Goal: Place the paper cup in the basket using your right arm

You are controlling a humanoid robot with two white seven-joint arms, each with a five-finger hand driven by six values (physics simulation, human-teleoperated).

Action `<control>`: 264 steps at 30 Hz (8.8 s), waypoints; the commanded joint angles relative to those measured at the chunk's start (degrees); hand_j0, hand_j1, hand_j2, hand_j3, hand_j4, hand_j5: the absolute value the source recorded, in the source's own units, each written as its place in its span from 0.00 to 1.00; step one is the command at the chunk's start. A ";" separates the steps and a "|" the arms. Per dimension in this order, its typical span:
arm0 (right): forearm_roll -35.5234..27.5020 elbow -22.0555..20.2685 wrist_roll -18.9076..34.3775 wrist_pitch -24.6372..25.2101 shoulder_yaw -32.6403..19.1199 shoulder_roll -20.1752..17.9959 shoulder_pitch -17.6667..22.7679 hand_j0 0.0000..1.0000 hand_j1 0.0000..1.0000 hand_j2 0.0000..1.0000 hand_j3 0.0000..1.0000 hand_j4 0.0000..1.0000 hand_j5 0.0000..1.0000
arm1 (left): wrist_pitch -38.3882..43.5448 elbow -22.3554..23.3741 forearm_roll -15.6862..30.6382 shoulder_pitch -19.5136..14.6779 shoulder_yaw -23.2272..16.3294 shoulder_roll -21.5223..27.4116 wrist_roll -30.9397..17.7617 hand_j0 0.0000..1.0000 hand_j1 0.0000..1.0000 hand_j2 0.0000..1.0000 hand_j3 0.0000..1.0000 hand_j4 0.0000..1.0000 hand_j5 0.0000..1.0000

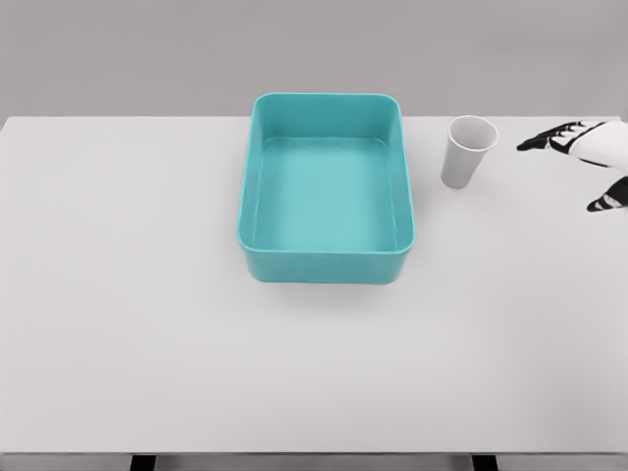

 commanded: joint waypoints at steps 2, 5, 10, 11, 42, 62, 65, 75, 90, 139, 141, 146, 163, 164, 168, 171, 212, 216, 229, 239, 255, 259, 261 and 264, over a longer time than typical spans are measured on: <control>-0.14 -0.21 0.28 0.27 -0.35 0.05 0.00 1.00 1.00 1.00 1.00 1.00 1.00 | 0.00 0.01 0.00 0.00 0.00 0.00 -0.01 1.00 1.00 1.00 1.00 1.00 1.00; -0.22 -0.38 -0.07 0.62 -1.06 -0.04 0.00 1.00 1.00 1.00 1.00 1.00 1.00 | 0.00 0.01 0.00 0.00 0.00 0.00 -0.01 1.00 1.00 1.00 1.00 1.00 1.00; -21.56 13.40 0.65 0.88 -0.71 2.33 0.44 1.00 1.00 1.00 1.00 1.00 1.00 | 0.00 0.01 0.00 0.00 0.00 0.00 -0.01 1.00 1.00 1.00 1.00 1.00 1.00; -27.72 19.11 0.65 2.28 -1.06 5.05 0.18 1.00 1.00 1.00 1.00 1.00 1.00 | 0.00 0.01 0.00 0.00 0.00 0.00 -0.01 1.00 1.00 1.00 1.00 1.00 1.00; -34.85 41.89 0.65 7.12 -1.50 27.74 -7.21 1.00 1.00 1.00 1.00 1.00 1.00 | 0.00 0.01 0.00 0.00 0.00 0.00 -0.01 1.00 1.00 1.00 1.00 1.00 1.00; -33.53 46.64 0.65 7.12 -1.67 30.46 -9.75 1.00 1.00 1.00 1.00 1.00 1.00 | 0.00 0.01 0.00 0.00 0.00 0.00 -0.01 1.00 1.00 1.00 1.00 1.00 1.00; -33.53 47.17 0.65 7.12 -1.67 31.25 -10.37 1.00 1.00 1.00 1.00 1.00 1.00 | 0.00 0.01 0.00 0.00 0.00 0.00 -0.01 1.00 1.00 1.00 1.00 1.00 1.00; -33.45 47.34 0.65 7.47 -1.67 32.66 -10.90 1.00 1.00 1.00 1.00 1.00 1.00 | 0.00 0.01 0.00 0.00 0.00 0.00 -0.01 1.00 1.00 1.00 1.00 1.00 1.00; -32.48 49.36 0.65 7.47 -1.50 33.80 -11.34 1.00 1.00 1.00 1.00 1.00 1.00 | 0.00 0.01 0.00 0.00 0.00 0.00 -0.01 1.00 1.00 1.00 1.00 1.00 1.00; -27.03 22.65 0.65 5.19 -4.92 30.64 -10.46 0.72 0.72 0.72 0.72 0.72 0.72 | 0.00 0.01 0.00 0.00 0.00 0.00 -0.01 1.00 1.00 1.00 1.00 1.00 1.00; -24.92 20.01 0.65 5.19 -5.01 30.55 -10.46 0.72 0.72 0.72 0.72 0.72 0.72 | 0.00 0.01 0.00 0.00 0.00 0.00 -0.01 1.00 1.00 1.00 1.00 1.00 1.00; -20.97 15.00 0.65 5.54 -6.68 30.73 -10.37 0.72 0.72 0.72 0.72 0.72 0.72 | 0.00 0.01 0.00 0.00 0.00 0.00 -0.01 1.00 1.00 1.00 1.00 1.00 1.00; -11.39 3.48 0.65 6.16 -1.23 34.15 -9.32 0.68 0.68 0.68 0.68 0.68 0.68 | 0.00 0.09 0.00 0.00 0.00 0.00 -0.01 1.00 1.00 1.00 1.00 1.00 1.00; -10.34 2.96 0.65 6.16 -0.71 34.24 -9.32 0.68 0.68 0.68 0.68 0.68 0.68 | 0.00 0.01 0.00 0.00 0.00 0.00 -0.01 1.00 1.00 1.00 1.00 1.00 1.00; -4.89 2.08 0.65 6.25 2.02 35.38 -9.32 0.68 0.68 0.68 0.68 0.68 0.68 | 0.00 0.01 0.00 0.00 0.00 0.00 -0.01 1.00 1.00 1.00 1.00 1.00 1.00; 0.30 2.25 0.65 6.42 3.69 37.23 -9.32 0.68 0.68 0.68 0.68 0.68 0.68 | 0.00 0.01 0.00 0.00 0.00 0.00 -0.01 1.00 1.00 1.00 1.00 1.00 1.00; 6.28 -7.24 0.65 10.38 -9.14 37.05 -2.29 1.00 1.00 1.00 1.00 1.00 1.00 | 0.00 0.01 0.00 0.00 0.00 0.00 -0.01 1.00 1.00 1.00 1.00 1.00 1.00; 5.23 -7.24 0.65 10.46 -9.23 36.79 -1.58 1.00 1.00 1.00 1.00 1.00 1.00 | 0.00 0.01 0.00 0.00 0.00 0.00 -0.01 1.00 1.00 1.00 1.00 1.00 1.00; -1.98 -6.27 0.65 10.90 -19.16 36.44 5.89 1.00 1.00 1.00 1.00 1.00 1.00 | 0.00 0.01 0.00 0.00 0.00 0.00 -0.01 1.00 1.00 1.00 1.00 1.00 1.00; -7.78 -0.03 0.65 11.69 -22.76 36.44 8.79 1.00 1.00 1.00 1.00 1.00 1.00 | 0.08 0.09 0.00 0.00 0.00 0.00 -0.01 1.00 1.00 1.00 1.00 1.00 1.00; -7.70 1.73 0.65 13.63 -25.14 36.70 10.37 1.00 1.00 1.00 1.00 1.00 1.00 | 0.00 0.01 0.00 0.00 0.00 0.00 -0.01 1.00 1.00 1.00 1.00 1.00 1.00; -7.70 1.73 0.65 13.54 -25.14 36.70 10.55 1.00 1.00 1.00 1.00 1.00 1.00 | 0.00 0.01 0.00 0.00 0.00 0.00 -0.01 1.00 1.00 1.00 1.00 1.00 1.00; -7.70 1.73 0.65 13.63 -25.14 36.70 10.55 1.00 1.00 1.00 1.00 1.00 1.00 | 0.00 0.01 0.00 0.00 0.00 0.00 -0.01 1.00 1.00 1.00 1.00 1.00 1.00; -7.70 1.73 0.65 13.63 -25.14 36.70 10.55 1.00 1.00 1.00 1.00 1.00 1.00 | 0.00 0.01 0.00 0.00 0.00 0.00 -0.01 1.00 1.00 1.00 1.00 1.00 1.00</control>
